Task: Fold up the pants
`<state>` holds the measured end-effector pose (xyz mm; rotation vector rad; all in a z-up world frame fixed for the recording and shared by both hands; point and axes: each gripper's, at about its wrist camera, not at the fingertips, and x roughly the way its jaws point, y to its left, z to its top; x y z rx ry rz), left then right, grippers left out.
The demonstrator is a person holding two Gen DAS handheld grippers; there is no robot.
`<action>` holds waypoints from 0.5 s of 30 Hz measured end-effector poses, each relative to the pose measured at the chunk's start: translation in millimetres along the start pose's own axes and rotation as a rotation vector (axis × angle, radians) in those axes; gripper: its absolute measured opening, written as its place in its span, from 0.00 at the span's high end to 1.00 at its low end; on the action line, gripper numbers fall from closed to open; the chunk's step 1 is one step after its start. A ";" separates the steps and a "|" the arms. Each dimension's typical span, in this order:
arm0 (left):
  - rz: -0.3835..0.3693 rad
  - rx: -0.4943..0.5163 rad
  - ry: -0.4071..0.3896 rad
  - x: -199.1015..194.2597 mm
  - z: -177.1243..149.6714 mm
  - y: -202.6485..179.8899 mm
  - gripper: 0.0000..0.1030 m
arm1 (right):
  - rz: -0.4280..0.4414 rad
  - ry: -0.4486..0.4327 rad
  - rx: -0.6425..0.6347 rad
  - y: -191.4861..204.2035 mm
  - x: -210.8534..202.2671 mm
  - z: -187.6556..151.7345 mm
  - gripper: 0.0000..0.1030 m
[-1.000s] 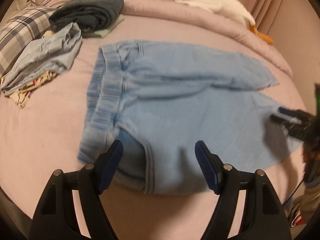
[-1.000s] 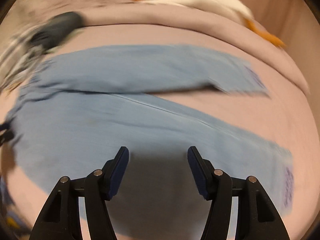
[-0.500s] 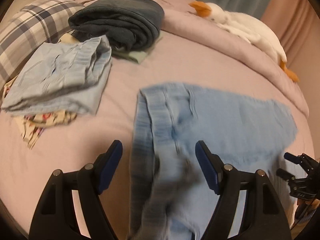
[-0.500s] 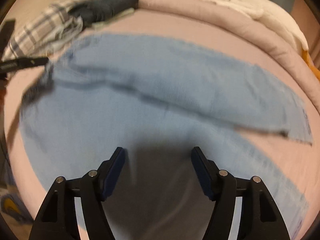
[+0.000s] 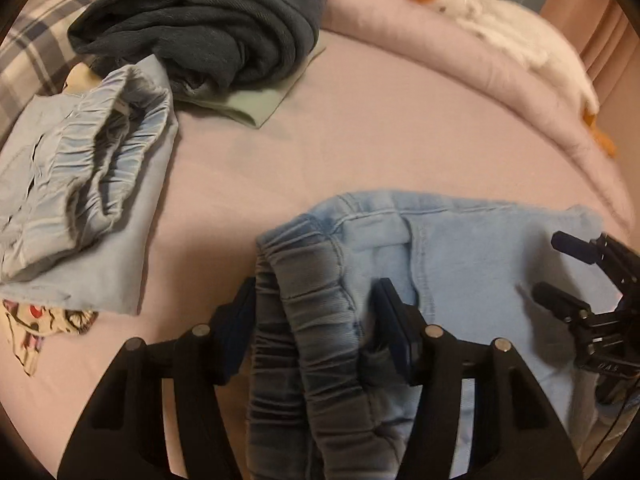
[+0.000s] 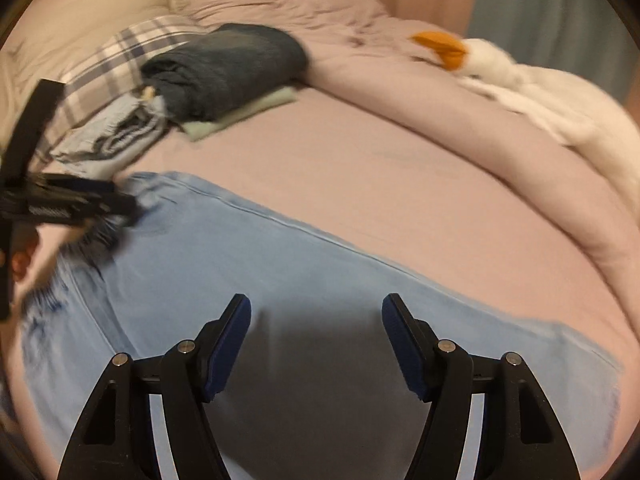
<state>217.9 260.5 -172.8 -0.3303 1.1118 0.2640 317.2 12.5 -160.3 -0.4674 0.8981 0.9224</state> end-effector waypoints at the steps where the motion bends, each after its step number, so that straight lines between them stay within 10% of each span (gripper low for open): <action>1: 0.006 0.018 -0.002 0.5 0.2 -2.4 0.45 | 0.016 0.025 -0.013 4.6 11.5 5.9 0.34; 10: -0.115 0.042 0.041 -1.5 15.6 20.7 0.48 | -0.085 0.066 -0.074 -20.9 36.0 37.5 0.34; 15: -0.145 0.052 0.050 -1.0 12.8 22.7 0.50 | -0.037 0.277 -0.218 -30.8 64.0 42.1 0.34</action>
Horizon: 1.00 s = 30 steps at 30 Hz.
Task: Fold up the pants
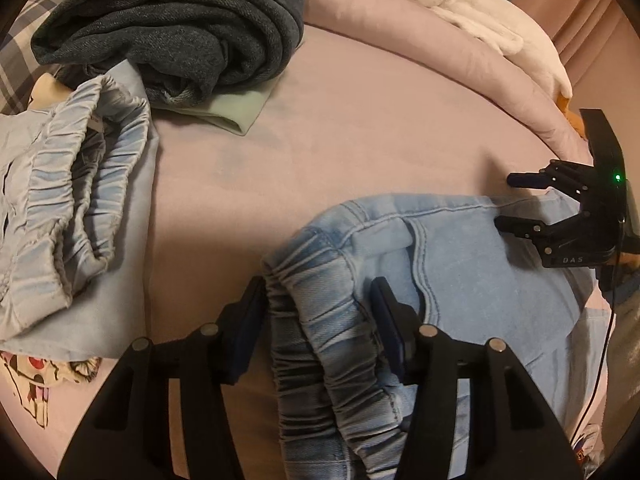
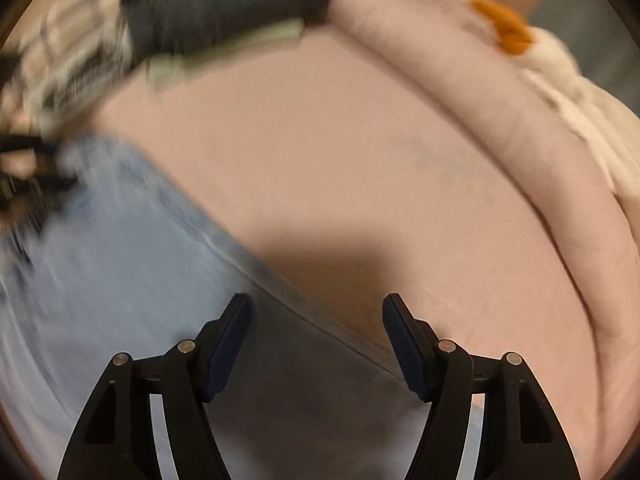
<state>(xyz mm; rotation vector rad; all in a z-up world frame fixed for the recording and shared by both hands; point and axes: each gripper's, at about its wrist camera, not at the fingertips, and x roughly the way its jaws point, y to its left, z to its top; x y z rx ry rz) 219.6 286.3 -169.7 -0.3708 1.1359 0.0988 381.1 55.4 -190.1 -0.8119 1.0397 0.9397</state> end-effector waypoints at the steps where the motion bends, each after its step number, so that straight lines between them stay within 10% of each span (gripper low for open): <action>1: -0.004 -0.004 0.000 -0.2 -0.2 0.3 0.51 | 0.023 -0.001 -0.013 -1.3 1.8 -2.3 0.34; 4: 0.007 0.011 -0.013 -4.2 0.1 -2.4 0.60 | 0.091 0.002 0.015 -4.6 -1.6 -8.1 0.52; 6: 0.024 0.022 -0.037 -11.6 -0.9 -6.1 0.65 | 0.074 -0.025 -0.023 7.0 -10.7 -13.5 0.86; 8: 0.026 0.036 -0.071 -21.2 -1.8 -7.8 0.65 | 0.027 -0.030 -0.062 19.2 -18.5 -17.4 0.90; 18: 0.074 0.102 -0.136 -38.8 -13.5 -19.2 0.70 | -0.130 -0.052 -0.027 53.1 -25.9 -32.7 0.92; 30: 0.011 0.140 -0.306 -114.0 -80.4 -48.8 0.84 | -0.112 -0.306 0.074 97.6 -152.2 -116.9 0.92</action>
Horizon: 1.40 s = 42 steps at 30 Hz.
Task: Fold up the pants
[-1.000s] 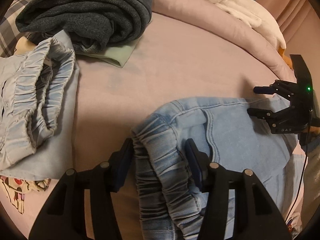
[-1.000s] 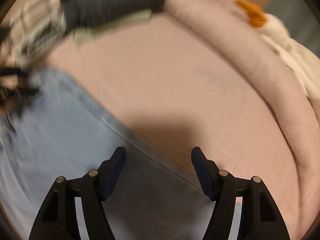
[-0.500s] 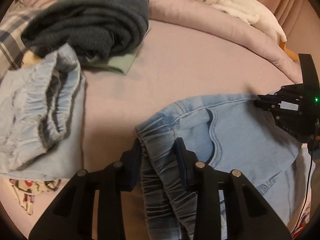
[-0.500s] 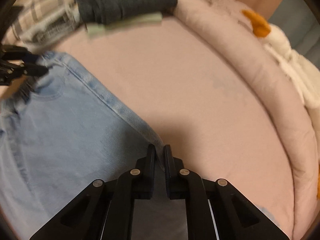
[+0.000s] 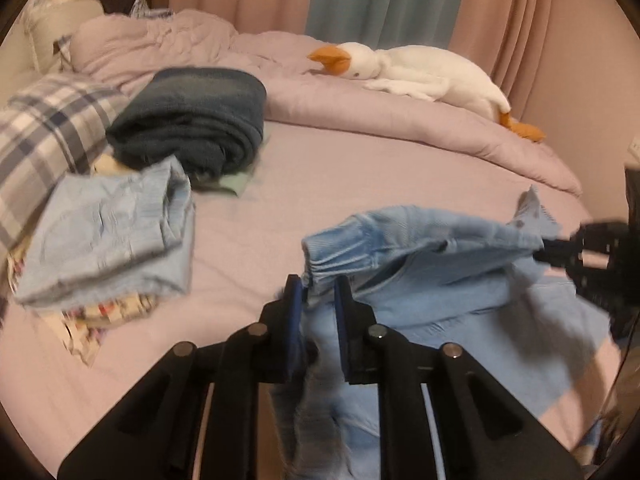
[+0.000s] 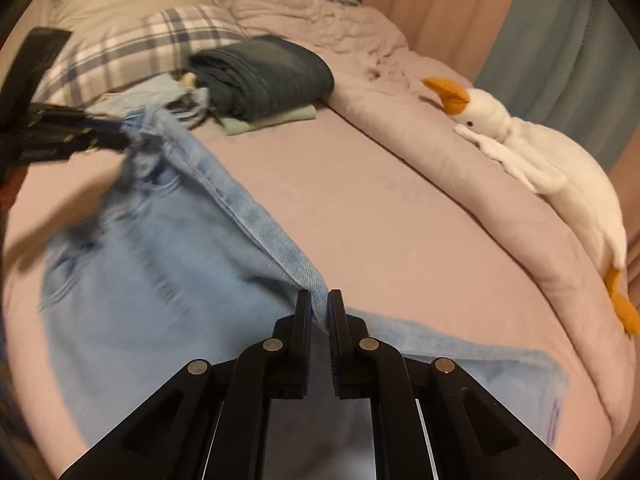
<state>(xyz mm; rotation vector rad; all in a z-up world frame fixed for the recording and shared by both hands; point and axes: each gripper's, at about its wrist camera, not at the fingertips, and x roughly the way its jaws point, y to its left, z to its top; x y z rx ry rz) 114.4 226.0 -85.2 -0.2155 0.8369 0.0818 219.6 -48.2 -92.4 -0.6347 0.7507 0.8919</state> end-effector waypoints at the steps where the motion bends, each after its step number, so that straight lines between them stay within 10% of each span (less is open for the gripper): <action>1: 0.001 -0.009 0.010 -1.5 -4.1 -1.1 0.84 | -0.002 -0.004 -0.005 5.5 -7.5 -6.9 0.92; 4: -0.098 -0.141 0.028 -16.3 -24.5 1.1 0.84 | -0.028 -0.014 -0.012 19.5 -23.9 -23.0 0.92; 8: -0.226 -0.416 0.032 -31.1 -85.2 8.1 0.52 | -0.054 -0.014 -0.041 42.4 -33.9 -40.5 0.92; 14: -0.417 -0.701 0.033 -22.5 -137.4 10.1 0.52 | -0.036 0.030 -0.056 88.1 -28.6 -70.1 0.92; 21: -0.531 -0.832 -0.057 -19.9 -126.4 13.8 0.52 | -0.037 0.051 -0.037 103.4 -17.2 -80.1 0.92; 38: -0.511 -0.932 -0.058 -25.8 -137.8 35.2 0.37 | -0.058 0.094 -0.020 115.2 -10.2 -88.5 0.92; 42: -0.428 -0.903 -0.011 -21.5 -137.9 35.3 0.78 | -0.052 0.088 0.019 112.5 -12.8 -88.9 0.92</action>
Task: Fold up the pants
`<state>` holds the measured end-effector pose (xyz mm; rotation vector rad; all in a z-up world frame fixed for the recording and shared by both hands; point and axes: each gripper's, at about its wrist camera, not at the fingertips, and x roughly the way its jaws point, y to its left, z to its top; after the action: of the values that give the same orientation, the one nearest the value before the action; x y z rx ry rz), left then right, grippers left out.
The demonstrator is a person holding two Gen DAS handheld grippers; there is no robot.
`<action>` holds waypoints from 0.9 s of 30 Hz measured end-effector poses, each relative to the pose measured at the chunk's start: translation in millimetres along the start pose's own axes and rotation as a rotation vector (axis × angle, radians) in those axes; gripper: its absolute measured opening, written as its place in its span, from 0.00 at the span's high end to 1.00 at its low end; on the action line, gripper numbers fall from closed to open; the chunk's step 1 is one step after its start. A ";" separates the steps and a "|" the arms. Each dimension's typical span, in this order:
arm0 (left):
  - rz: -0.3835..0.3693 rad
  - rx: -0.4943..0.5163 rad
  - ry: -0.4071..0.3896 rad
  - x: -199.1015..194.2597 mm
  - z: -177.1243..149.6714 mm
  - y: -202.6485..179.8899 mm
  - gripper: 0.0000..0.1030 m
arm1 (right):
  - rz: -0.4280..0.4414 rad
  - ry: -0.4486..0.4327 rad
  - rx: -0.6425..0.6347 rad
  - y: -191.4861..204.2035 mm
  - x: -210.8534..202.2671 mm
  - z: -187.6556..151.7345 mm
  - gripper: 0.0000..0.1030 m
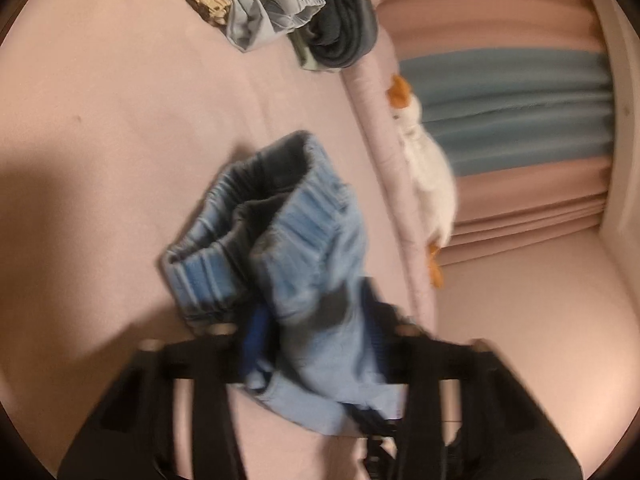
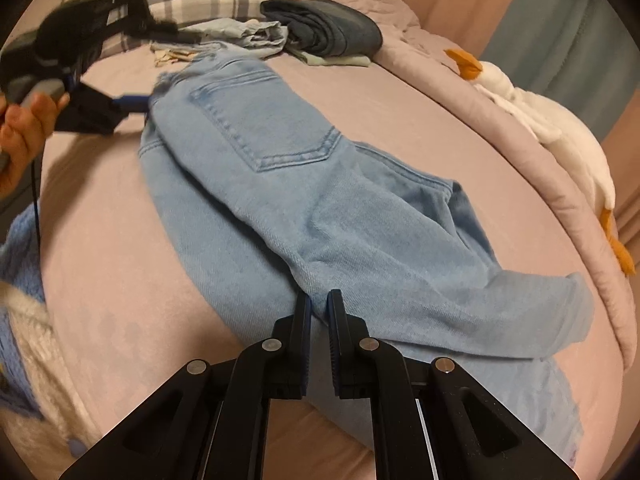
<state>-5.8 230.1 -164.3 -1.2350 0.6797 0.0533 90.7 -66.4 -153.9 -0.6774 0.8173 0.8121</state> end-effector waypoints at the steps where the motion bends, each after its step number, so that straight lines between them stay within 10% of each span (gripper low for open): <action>1: 0.035 0.020 -0.005 -2.2 -0.1 -1.1 0.77 | 0.000 -0.001 -0.001 -0.4 -0.3 -0.9 0.92; 16: 0.199 0.213 -0.003 0.5 -7.9 7.0 0.76 | -0.087 -0.023 -0.223 45.8 -19.2 -20.6 0.92; 27: 0.299 0.306 -0.119 -43.9 -3.7 -14.3 0.63 | -0.012 0.006 -0.112 23.6 -21.8 -23.5 0.92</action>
<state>-37.2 235.7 -130.6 -0.8234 0.7341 0.2596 53.4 -80.2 -152.8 -0.7834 0.7765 0.8504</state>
